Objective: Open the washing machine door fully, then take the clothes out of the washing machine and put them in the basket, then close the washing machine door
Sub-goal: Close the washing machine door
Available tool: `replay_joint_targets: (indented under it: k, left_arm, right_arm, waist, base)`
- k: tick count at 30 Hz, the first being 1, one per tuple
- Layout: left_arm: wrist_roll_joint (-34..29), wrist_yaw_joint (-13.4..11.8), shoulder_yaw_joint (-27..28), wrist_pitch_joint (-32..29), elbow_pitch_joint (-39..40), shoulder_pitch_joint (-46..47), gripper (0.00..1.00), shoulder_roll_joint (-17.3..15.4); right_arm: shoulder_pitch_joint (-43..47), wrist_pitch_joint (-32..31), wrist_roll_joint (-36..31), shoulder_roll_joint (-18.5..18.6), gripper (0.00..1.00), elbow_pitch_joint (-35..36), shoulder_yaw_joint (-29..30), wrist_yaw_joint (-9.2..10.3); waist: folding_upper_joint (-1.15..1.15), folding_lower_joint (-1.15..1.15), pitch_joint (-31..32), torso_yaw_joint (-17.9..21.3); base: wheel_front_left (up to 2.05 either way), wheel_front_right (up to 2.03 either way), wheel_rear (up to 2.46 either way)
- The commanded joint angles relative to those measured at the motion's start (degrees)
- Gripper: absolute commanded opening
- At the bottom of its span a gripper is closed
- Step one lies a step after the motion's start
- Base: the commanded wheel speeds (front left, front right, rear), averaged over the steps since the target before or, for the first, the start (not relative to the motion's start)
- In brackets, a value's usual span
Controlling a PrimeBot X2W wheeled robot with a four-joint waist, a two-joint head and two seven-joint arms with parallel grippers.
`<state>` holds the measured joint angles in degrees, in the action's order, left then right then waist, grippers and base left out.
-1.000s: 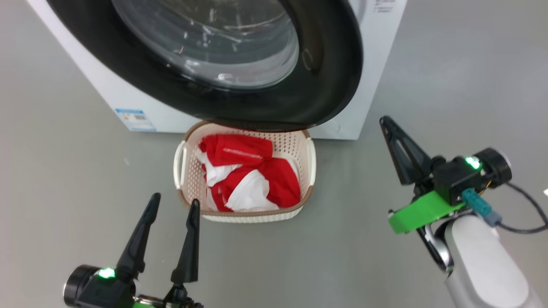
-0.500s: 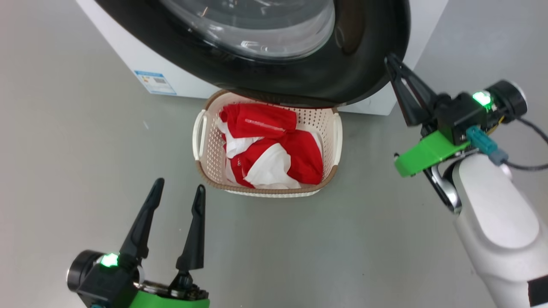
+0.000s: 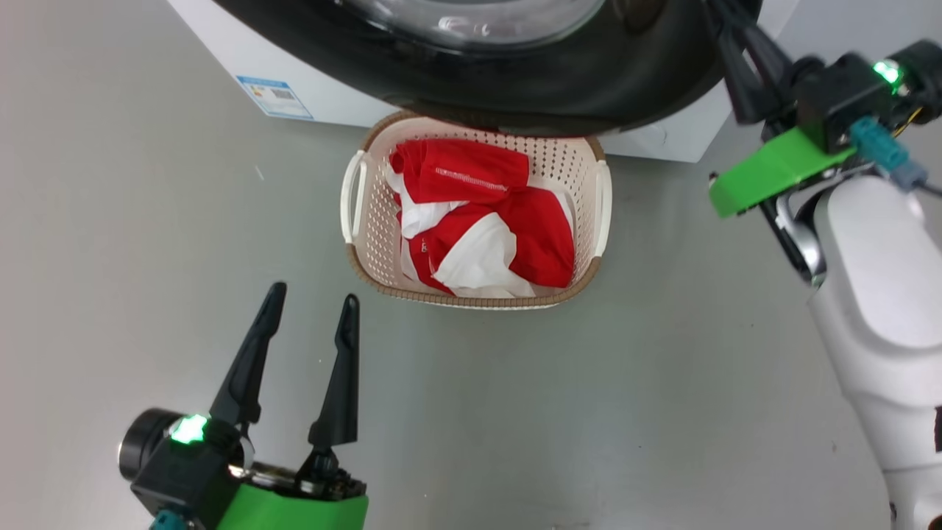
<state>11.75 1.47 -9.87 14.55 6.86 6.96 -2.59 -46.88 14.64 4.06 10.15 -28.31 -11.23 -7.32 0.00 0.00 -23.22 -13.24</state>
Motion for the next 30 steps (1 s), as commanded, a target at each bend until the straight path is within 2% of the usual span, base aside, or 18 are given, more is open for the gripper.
replay_joint_targets:
  k: [1,10,22,30]
  left_arm:
    - [0.3,-0.5,1.4,0.4,1.4,1.4,1.00,-0.3]
    - [0.7,-1.0,0.0,0.4,0.7,2.9,1.00,-0.3]
    - [1.0,-0.2,-1.1,0.4,0.9,3.9,1.00,-0.3]
    - [1.0,-0.2,-1.1,0.4,0.7,4.1,1.00,-0.3]
  right_arm:
    - [-1.6,0.4,0.2,-0.7,0.00,0.7,0.2,-0.17]
    - [-7.3,0.4,-1.7,-0.2,0.00,-4.5,1.2,-0.17]
    - [-14.4,0.4,-4.0,1.5,0.00,-11.8,4.0,-0.17]
    - [-16.4,0.4,-5.0,1.8,0.00,-14.0,5.4,-0.17]
  waist:
    - [0.00,0.00,-0.7,-0.2]
    - [0.00,0.00,-2.1,-1.1]
    - [0.00,0.00,-3.6,-2.9]
    - [0.00,0.00,-3.8,-3.4]
  base:
    - [0.00,0.00,0.00]
    - [0.00,0.00,0.00]
    - [0.00,0.00,0.00]
    - [0.00,0.00,0.00]
